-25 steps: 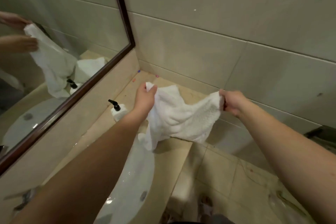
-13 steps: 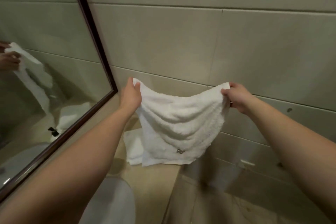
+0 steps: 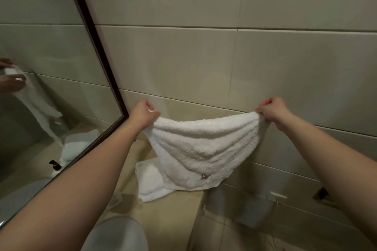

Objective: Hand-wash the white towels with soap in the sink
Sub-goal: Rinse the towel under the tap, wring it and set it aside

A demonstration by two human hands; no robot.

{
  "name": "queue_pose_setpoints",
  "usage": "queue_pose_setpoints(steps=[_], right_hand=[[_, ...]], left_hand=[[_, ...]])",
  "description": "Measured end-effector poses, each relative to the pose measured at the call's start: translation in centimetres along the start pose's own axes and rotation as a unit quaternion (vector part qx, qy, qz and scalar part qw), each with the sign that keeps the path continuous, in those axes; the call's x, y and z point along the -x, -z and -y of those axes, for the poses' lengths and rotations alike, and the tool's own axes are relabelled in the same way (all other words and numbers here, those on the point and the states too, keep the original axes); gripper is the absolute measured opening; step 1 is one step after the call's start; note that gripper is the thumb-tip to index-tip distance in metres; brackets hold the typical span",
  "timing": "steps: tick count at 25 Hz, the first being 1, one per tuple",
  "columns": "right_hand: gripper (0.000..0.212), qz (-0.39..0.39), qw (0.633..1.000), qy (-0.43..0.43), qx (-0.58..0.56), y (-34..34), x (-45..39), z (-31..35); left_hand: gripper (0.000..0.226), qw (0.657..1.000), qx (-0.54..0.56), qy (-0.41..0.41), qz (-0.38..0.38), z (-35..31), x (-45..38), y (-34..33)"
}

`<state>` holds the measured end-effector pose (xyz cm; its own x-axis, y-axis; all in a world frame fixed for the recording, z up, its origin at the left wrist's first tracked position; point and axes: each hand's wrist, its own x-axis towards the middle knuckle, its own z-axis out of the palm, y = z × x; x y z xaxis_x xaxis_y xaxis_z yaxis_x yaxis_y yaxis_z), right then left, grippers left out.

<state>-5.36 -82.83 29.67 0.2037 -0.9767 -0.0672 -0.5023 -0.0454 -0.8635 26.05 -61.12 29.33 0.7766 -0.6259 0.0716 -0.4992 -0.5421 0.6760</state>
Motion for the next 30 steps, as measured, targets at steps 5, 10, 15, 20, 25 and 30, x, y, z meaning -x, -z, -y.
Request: queue_pose_setpoints(steps=[5,10,15,20,25,30], right_hand=[[0.033,0.019,0.993,0.002,0.120,0.3,0.0,-0.5],[0.034,-0.009,0.990,0.016,0.138,0.2,0.1,-0.7],[0.031,0.013,0.991,0.022,0.130,0.3,-0.1,-1.9],[0.011,0.138,0.983,0.107,0.064,0.9,0.9,-1.7],[0.021,0.224,0.945,0.162,0.174,2.1,0.7,-1.6],[0.020,0.191,0.936,0.209,0.210,2.1,-0.4,-1.6]], left_hand=[[0.021,0.997,0.010,-0.019,0.079,0.5,-0.3,0.6],[0.017,0.987,0.112,-0.003,0.112,0.6,-0.1,0.8],[0.016,0.976,0.172,-0.017,0.130,0.9,0.6,1.3],[0.028,0.973,-0.042,-0.095,0.205,1.7,0.1,1.9],[0.027,0.962,-0.133,-0.131,0.202,2.1,-0.7,2.4],[0.026,0.969,-0.115,-0.131,0.173,2.3,-1.8,3.0]])
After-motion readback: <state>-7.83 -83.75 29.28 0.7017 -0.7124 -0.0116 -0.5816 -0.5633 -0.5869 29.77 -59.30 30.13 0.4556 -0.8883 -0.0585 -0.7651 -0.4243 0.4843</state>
